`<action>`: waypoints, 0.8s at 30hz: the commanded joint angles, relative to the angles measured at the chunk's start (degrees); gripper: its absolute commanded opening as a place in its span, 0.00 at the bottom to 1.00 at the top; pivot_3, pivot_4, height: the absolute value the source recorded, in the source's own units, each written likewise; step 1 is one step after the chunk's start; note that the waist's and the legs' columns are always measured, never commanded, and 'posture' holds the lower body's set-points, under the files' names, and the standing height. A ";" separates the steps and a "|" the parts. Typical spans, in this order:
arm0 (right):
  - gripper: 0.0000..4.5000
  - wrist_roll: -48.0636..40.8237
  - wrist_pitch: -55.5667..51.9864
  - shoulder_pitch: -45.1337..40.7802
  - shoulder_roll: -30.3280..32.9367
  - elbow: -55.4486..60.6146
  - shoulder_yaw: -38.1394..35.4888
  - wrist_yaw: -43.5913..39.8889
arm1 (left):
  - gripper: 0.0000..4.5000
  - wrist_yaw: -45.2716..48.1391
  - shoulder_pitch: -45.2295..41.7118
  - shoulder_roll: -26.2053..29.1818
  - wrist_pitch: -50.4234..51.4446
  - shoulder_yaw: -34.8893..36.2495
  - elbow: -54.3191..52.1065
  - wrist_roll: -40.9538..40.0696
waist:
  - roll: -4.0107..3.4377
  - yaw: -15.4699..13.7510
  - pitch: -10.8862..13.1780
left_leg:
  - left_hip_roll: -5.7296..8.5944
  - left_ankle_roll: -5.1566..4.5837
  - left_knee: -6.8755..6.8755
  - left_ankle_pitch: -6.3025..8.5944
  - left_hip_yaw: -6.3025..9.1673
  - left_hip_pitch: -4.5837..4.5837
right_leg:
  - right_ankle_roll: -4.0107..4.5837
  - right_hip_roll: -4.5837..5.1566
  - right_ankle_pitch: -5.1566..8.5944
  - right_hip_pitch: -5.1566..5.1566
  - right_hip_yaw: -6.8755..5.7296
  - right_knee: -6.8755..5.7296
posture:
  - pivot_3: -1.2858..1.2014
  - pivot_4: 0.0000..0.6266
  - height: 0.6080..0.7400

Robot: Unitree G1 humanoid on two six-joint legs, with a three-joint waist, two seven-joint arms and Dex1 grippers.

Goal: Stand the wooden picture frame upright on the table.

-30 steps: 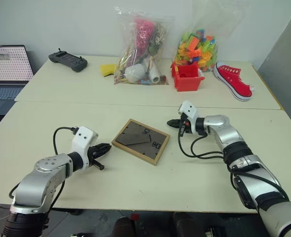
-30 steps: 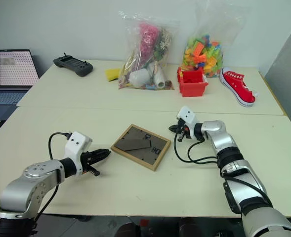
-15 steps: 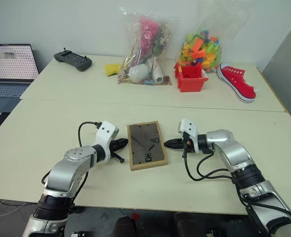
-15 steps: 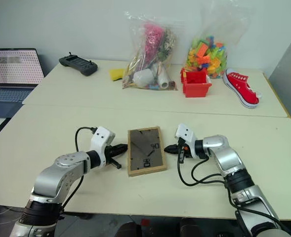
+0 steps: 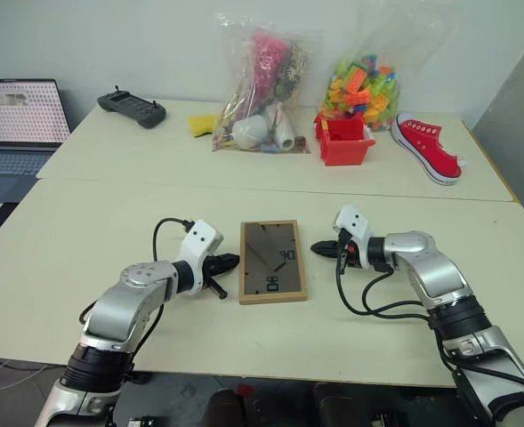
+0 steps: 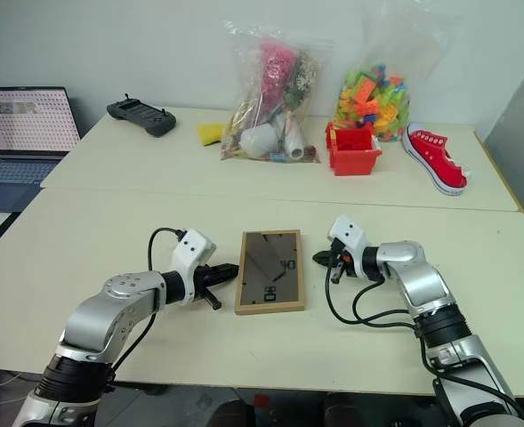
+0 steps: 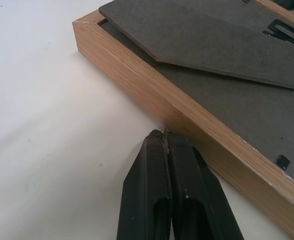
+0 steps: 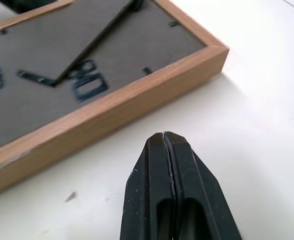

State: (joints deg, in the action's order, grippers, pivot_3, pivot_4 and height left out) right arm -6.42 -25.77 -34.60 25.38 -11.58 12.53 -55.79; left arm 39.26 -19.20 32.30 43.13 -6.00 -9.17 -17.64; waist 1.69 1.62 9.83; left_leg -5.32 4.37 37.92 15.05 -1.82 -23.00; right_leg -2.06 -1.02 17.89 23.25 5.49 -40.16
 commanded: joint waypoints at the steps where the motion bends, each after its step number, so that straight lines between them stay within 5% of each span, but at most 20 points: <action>1: 0.00 -1.23 0.02 0.14 0.54 2.72 -0.28 -1.11 | 0.01 0.93 -1.11 -1.89 -1.08 -3.23 -1.36 0.38 | 0.00 -0.05 0.00 | 0.00 0.00 0.00 0.00 0.00 -0.01 | 0.00 0.01 0.00 0.00 0.00 0.02 | 0.52 0.24 1.00; 7: 0.00 -0.60 0.81 0.29 2.70 1.55 -1.04 -1.02 | 0.01 1.59 -0.60 -2.43 0.30 -3.97 -3.27 0.28 | 0.00 -0.11 0.00 | 0.01 0.00 0.01 0.00 0.01 0.00 | -0.01 0.02 0.00 -0.03 -0.01 0.03 | 0.52 0.24 1.00; 11: 0.00 -0.47 1.53 0.11 4.42 1.04 -1.58 -1.18 | 0.01 4.97 0.69 1.10 6.70 3.34 -5.67 -6.38 | 0.00 0.05 0.00 | 0.00 0.00 0.00 0.00 0.00 0.00 | -0.01 0.01 0.00 -0.03 0.00 0.04 | 0.52 0.24 1.00; 16: 0.00 -0.82 2.44 -0.01 4.47 -0.04 -1.64 -1.05 | 0.21 13.44 1.11 6.27 24.23 14.95 -4.81 -24.82 | 0.02 0.64 0.02 | -0.12 -0.01 -0.02 0.00 0.03 0.01 | 0.00 -0.12 0.00 0.02 -0.02 -0.01 | 0.52 0.24 1.00; 20: 0.00 -1.52 1.91 1.49 4.09 1.69 -1.35 -1.03 | 0.39 8.62 -2.16 1.55 41.35 22.94 2.96 -32.55 | 0.02 0.64 0.01 | -0.08 -0.01 -0.01 0.01 0.04 0.03 | -0.01 -0.11 0.01 -0.02 -0.02 -0.01 | 0.52 0.24 1.00; 24: 0.00 -2.04 0.92 3.75 3.72 5.08 -0.91 -0.66 | 0.55 4.93 -3.09 -2.29 47.28 25.44 5.82 -33.41 | 0.07 0.38 0.02 | -0.05 -0.01 0.01 0.01 0.12 -0.01 | -0.02 -0.07 0.01 -0.04 -0.11 0.03 | 0.52 0.24 1.00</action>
State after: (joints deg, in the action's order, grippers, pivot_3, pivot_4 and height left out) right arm -7.23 -24.52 -31.65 28.80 -10.45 12.50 -56.32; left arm 45.80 -21.75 30.90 87.00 17.29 -3.78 -49.37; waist 1.76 2.00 9.84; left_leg -5.39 4.36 37.93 15.05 -1.70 -23.02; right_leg -2.07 -1.09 17.90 23.22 5.38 -40.13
